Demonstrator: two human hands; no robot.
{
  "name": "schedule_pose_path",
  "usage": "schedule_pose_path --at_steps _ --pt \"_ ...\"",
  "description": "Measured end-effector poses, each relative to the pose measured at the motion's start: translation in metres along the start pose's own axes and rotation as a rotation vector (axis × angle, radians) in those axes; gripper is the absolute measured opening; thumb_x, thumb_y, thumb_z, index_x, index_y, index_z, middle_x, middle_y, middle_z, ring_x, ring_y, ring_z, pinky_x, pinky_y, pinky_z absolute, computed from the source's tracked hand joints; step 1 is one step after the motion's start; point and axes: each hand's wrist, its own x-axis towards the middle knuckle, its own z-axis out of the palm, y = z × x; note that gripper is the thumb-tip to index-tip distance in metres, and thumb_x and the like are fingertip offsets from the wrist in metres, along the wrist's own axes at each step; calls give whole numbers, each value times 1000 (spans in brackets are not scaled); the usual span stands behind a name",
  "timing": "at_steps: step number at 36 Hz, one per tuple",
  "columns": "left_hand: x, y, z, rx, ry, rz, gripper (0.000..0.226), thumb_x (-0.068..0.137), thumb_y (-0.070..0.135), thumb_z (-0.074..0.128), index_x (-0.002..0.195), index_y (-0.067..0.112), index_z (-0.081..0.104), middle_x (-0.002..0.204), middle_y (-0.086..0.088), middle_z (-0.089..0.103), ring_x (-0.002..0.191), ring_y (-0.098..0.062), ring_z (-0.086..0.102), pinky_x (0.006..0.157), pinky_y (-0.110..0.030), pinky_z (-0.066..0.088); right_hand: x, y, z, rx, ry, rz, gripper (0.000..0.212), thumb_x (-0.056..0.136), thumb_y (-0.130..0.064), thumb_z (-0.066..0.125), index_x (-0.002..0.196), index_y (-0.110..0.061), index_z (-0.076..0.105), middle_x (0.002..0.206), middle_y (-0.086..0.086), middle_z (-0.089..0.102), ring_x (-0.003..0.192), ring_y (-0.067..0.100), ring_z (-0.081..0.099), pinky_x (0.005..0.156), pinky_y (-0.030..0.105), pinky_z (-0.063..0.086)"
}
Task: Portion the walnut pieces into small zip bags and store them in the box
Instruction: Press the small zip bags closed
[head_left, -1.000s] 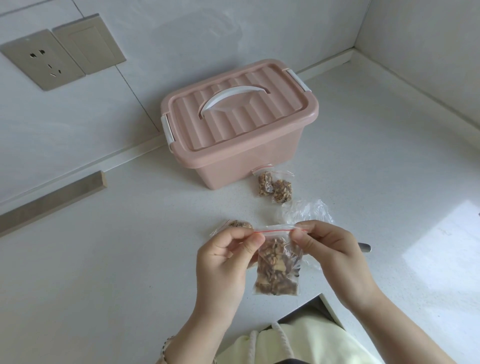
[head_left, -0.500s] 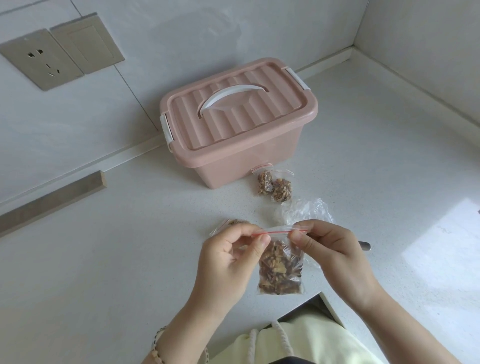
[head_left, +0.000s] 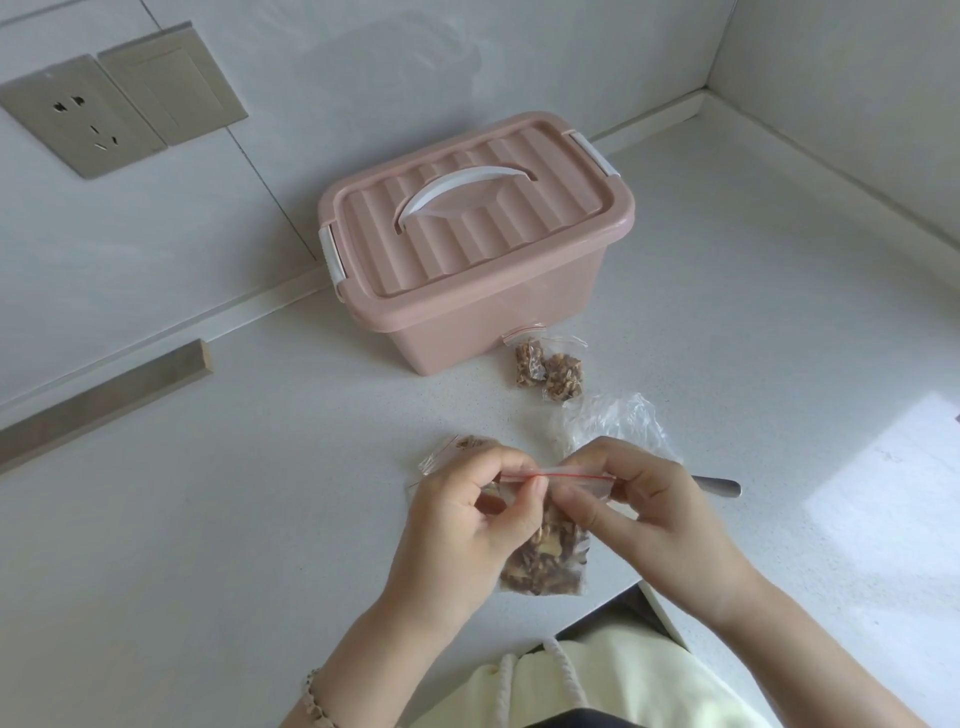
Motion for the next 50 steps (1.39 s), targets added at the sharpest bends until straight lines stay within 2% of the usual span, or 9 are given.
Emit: schedule_pose_path --at_steps 7,10,14,17,22,33,39,47,50 --pt "-2 -2 -3 68 -51 24 14 77 34 57 81 23 64 79 8 66 56 3 59 57 -9 44 5 -2 -5 -254 -9 -220 6 77 -30 62 75 -25 65 73 -14 61 67 5 60 64 11 43" --pt "-2 0 -5 63 -54 37 7 77 33 57 73 33 63 78 10 66 56 4 59 57 -7 43 8 1 -7 -356 -29 -294 7 78 -23 61 75 -19 66 73 -19 56 67 -3 56 65 8 41" --pt "-3 1 -8 87 -68 41 10 77 28 62 69 33 63 72 22 63 55 8 55 56 -4 39 12 4 -5 -442 -37 -355 13 76 -25 59 74 -14 66 75 -22 53 67 -6 53 62 13 45" --pt "-3 0 -11 149 -90 78 8 79 31 57 78 26 63 78 12 63 61 4 56 57 -7 41 13 7 -2 -469 -19 -339 13 75 -29 58 72 -18 64 73 -23 51 63 0 53 57 23 47" --pt "-2 -2 -15 278 -91 185 6 83 28 56 80 24 60 82 12 63 70 0 58 63 -17 47 17 8 -4 -440 -39 -316 9 73 -36 59 78 -30 58 68 -27 50 63 -5 51 59 15 43" --pt "-4 -3 -18 286 -54 218 8 84 24 57 78 21 61 79 12 64 69 0 57 63 -20 48 15 12 -25 -470 -44 -279 6 70 -35 58 75 -32 59 72 -9 59 64 9 53 57 14 41" --pt "-3 -8 -16 239 -48 181 6 84 25 57 81 22 62 83 13 65 72 -2 61 66 -18 48 16 15 -28 -404 -41 -264 8 70 -35 61 77 -31 63 75 -7 61 63 6 54 58 9 38" --pt "4 -20 -17 102 54 -35 7 80 29 65 74 27 69 76 14 69 66 -3 66 61 -13 50 35 19 -28 -432 -3 -204 15 71 -55 64 66 -42 61 62 -17 61 56 7 55 51 17 42" --pt "13 -31 -16 88 155 -157 12 81 21 68 72 30 68 72 13 70 65 -6 66 61 -26 56 57 24 -26 -426 -22 -76 13 67 -52 62 66 -39 62 66 -18 63 61 4 58 55 16 46"
